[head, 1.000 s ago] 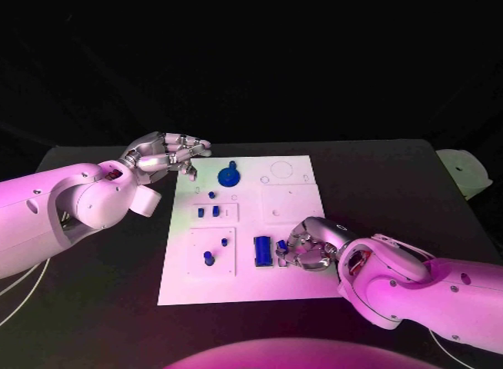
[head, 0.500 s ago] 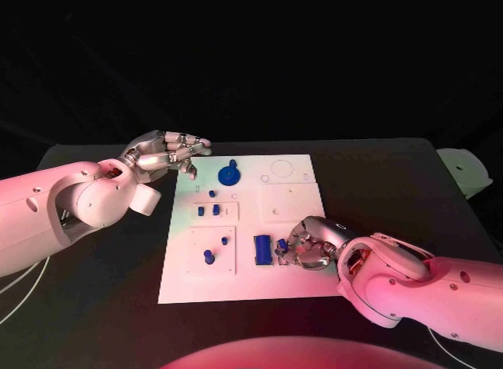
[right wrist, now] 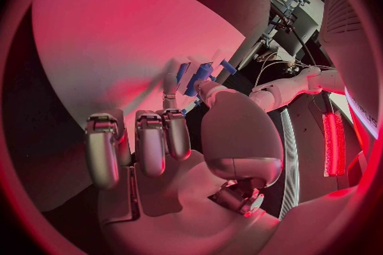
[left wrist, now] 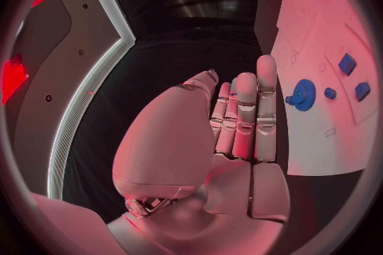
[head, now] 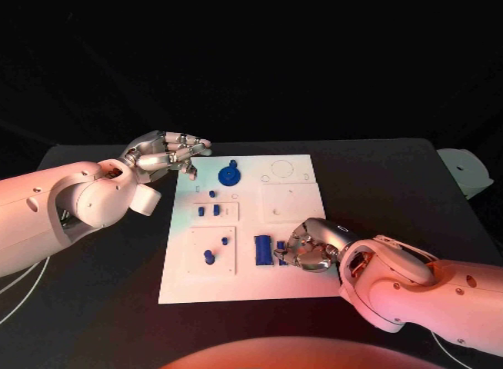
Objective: Assemble the parts on the task board
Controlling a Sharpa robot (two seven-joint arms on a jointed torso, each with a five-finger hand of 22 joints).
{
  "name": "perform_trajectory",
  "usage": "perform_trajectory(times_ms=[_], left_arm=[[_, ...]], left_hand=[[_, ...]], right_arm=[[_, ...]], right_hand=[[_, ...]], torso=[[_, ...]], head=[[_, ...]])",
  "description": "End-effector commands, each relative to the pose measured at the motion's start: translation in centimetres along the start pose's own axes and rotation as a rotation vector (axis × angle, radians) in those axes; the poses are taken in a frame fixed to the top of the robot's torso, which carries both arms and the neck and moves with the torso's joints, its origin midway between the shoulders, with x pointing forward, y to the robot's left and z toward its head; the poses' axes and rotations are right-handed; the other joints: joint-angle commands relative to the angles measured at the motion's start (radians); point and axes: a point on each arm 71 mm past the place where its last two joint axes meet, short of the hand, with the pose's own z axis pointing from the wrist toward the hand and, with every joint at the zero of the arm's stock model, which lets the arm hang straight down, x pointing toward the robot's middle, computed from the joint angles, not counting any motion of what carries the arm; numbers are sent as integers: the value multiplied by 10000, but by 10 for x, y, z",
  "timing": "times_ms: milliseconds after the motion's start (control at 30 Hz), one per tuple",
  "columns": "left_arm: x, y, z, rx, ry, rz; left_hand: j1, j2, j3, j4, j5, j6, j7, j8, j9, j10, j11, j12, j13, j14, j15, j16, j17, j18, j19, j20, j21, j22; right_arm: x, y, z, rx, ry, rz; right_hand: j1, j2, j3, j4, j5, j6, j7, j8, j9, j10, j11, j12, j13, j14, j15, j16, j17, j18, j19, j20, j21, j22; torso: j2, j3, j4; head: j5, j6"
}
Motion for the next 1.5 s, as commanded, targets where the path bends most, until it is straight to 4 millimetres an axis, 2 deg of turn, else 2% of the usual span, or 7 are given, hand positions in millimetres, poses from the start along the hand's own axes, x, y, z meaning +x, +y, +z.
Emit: perform_trajectory(times_ms=[33, 267, 333, 433, 600, 1100, 1500], left_arm=[[3, -1, 0, 64, 207, -28], [2, -1, 0, 59, 201, -26], [2, -1, 0, 57, 199, -25], [2, -1, 0, 53, 194, -24], [2, -1, 0, 52, 184, -21], [2, -1, 0, 47, 189, -22], [2, -1, 1, 46, 201, -24]], left_hand=[[20, -83, 61, 25, -29, -49, 17, 47, -13, -53, -18, 48, 16, -44, -6, 47, -10, 62, -30, -10, -32, -13], [11, -91, 90, 19, -26, -56, 19, 59, -15, -60, -17, 60, 16, -47, -6, 51, -19, 62, -28, -10, -33, -15], [11, -91, 90, 19, -26, -56, 19, 59, -15, -60, -17, 60, 16, -47, -6, 51, -19, 62, -28, -10, -33, -15], [11, -91, 90, 19, -26, -56, 19, 59, -15, -60, -17, 60, 16, -47, -6, 51, -19, 62, -28, -10, -33, -15], [11, -91, 90, 19, -26, -56, 19, 59, -15, -60, -17, 60, 16, -47, -6, 51, -19, 62, -28, -10, -33, -15], [4, -99, 119, 12, -25, -62, 18, 71, -17, -67, -17, 73, 16, -49, -5, 55, -27, 62, -27, -10, -35, -17], [-7, -94, 140, 13, -25, -63, 18, 81, -17, -69, -17, 82, 16, -49, -5, 59, -33, 62, -26, -10, -35, -18]], right_arm=[[-1, 2, -1, -164, -157, -166], [-2, -1, -2, -136, -249, -199], [-3, -3, -2, -155, -249, -246], [-3, -4, -3, -239, -149, -310], [-2, -4, -4, -384, 105, -368], [-1, -7, 2, -240, 139, -452], [-3, -9, 7, -52, -240, -398]], right_hand=[[-89, -18, -80, 0, -45, 55, -2, 43, 15, 676, -31, 49, 2137, 1006, -61, 29, 2459, -69, 1046, -53, 54, 2633], [-80, -10, -97, -18, -45, 48, -7, 44, 17, 677, -35, 50, 2138, 1006, -63, 29, 2458, -69, 1046, -55, 54, 2633], [731, -84, 10, -295, -21, -23, -24, 51, 41, 672, -57, 41, 2137, 1003, -85, 25, 2447, -69, 1046, -76, 54, 2633], [1396, -244, 18, -403, -650, -60, -12, 49, 41, 668, -44, 39, 2140, 1001, -75, 21, 2438, -69, 1046, -70, 54, 2633], [1831, -337, -18, -400, -1150, -55, -7, 39, 20, 672, -39, 56, 2153, 1006, -67, 29, 2461, -69, 1046, -62, 54, 2633], [1853, -316, -56, -309, -1278, -35, 1, 40, 11, 668, -33, 43, 2148, 1009, -62, 34, 2474, -69, 1046, -59, 54, 2633], [1746, -81, -107, -47, -974, 29, -16, 69, 6, 679, -42, 63, 2159, 1007, -66, 31, 2466, -69, 1046, -58, 54, 2633]], torso=[[-1, 2, 0], [3, -6, 6], [-1, -7, 9], [-4, -5, 7], [2, -2, 1], [6, -7, 15], [2, 2, -5]], head=[[-6, 1], [-22, 3], [-24, 11], [-16, -8], [-3, -15], [-22, 19], [-11, 37]])
